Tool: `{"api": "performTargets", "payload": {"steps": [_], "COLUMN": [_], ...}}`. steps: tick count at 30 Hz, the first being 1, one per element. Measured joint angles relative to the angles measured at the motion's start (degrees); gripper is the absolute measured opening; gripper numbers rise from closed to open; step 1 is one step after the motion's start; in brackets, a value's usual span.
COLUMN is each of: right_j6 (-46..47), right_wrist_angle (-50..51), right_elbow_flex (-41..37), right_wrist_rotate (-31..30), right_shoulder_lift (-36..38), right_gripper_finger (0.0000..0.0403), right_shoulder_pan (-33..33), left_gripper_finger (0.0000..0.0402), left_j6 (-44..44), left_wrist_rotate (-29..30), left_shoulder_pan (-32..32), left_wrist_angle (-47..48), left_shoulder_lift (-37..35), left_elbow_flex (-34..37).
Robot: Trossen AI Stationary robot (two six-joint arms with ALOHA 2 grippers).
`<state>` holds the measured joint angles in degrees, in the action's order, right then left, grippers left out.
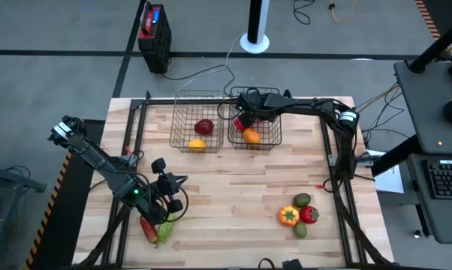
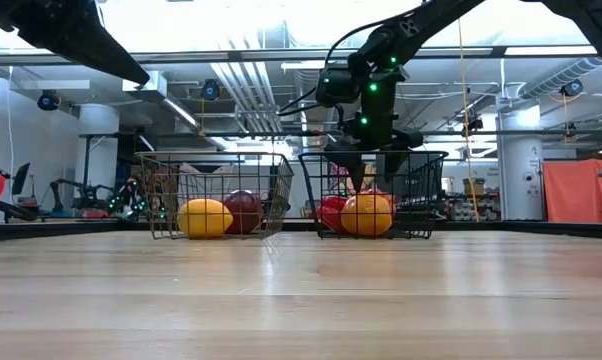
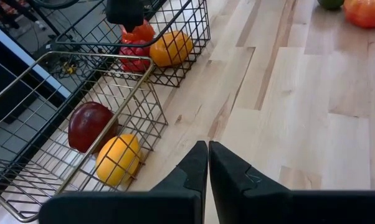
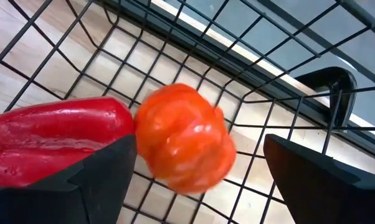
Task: Sort produce into baskets
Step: Put the orange tomato into the silver wire basket
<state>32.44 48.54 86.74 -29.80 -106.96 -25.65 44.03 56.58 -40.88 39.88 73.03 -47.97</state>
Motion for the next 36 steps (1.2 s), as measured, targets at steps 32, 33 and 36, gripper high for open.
{"api": "performTargets", "payload": {"steps": [32, 33, 36], "right_j6": [-3.99, -3.97, -4.04], "right_wrist_angle": [0.19, 0.15, 0.14], "right_elbow_flex": [-0.02, -0.02, -0.02], "right_wrist_rotate": [-1.43, -2.47, -5.63], "right_shoulder_lift": [10.99, 11.53, 13.03], "right_gripper_finger": [0.0331, 0.0331, 0.0333], "right_shoulder_pan": [13.43, 14.94, 19.76], "left_gripper_finger": [0.0000, 0.0000, 0.0000], "left_j6": [3.31, 5.52, 13.78], "left_wrist_rotate": [-25.12, -29.19, -38.08], "left_shoulder_pan": [-0.02, -0.02, -0.26], "left_wrist_angle": [-3.63, -3.64, -3.63], "left_shoulder_lift": [0.02, 0.02, 0.02], "left_elbow_flex": [0.07, 0.07, 0.07]}}
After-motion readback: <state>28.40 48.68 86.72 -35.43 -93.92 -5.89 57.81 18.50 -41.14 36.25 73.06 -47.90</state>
